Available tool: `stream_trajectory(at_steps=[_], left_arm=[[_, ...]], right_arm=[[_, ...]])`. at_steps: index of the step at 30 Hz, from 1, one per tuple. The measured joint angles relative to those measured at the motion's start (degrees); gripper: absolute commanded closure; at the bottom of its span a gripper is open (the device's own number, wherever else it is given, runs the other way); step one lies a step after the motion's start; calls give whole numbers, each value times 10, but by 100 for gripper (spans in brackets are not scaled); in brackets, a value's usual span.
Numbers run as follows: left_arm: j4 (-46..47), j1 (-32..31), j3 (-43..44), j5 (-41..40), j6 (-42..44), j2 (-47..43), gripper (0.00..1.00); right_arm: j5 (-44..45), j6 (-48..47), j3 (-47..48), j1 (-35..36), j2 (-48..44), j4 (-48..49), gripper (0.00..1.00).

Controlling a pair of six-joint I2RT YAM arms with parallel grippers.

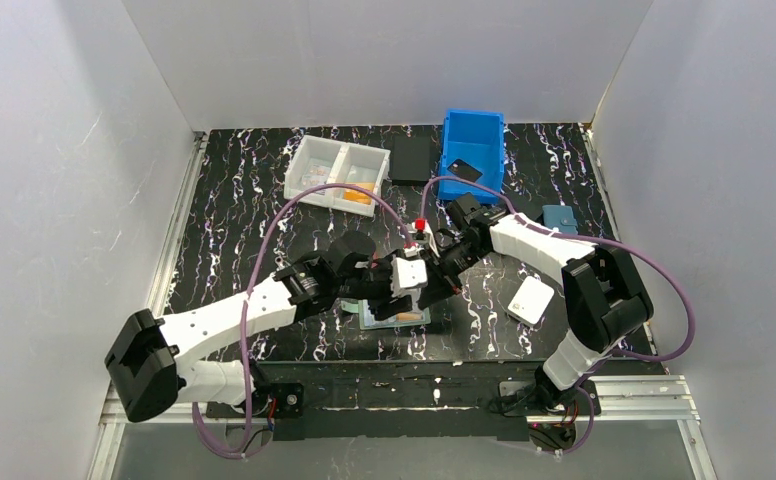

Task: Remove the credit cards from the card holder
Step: Place the credit card in the storage box.

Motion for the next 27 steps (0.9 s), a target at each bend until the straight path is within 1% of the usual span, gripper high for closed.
stream_trajectory(at_steps=[8, 13, 15, 18, 24, 27], left_arm=[[-24, 0, 18, 3, -6, 28, 64], [-32, 0, 22, 4, -4, 31, 75], [-38, 0, 27, 4, -2, 36, 77], [-41, 1, 33, 3, 1, 44, 78], [-44, 1, 37, 1, 8, 59, 72], [-45, 1, 38, 0, 11, 62, 71]], right_arm=[[8, 0, 0, 1, 0, 0, 99], [13, 0, 0, 3, 0, 0, 99], [15, 0, 0, 4, 0, 0, 99], [20, 0, 0, 5, 0, -2, 99], [29, 0, 0, 6, 0, -5, 99], [30, 0, 0, 6, 0, -5, 99]])
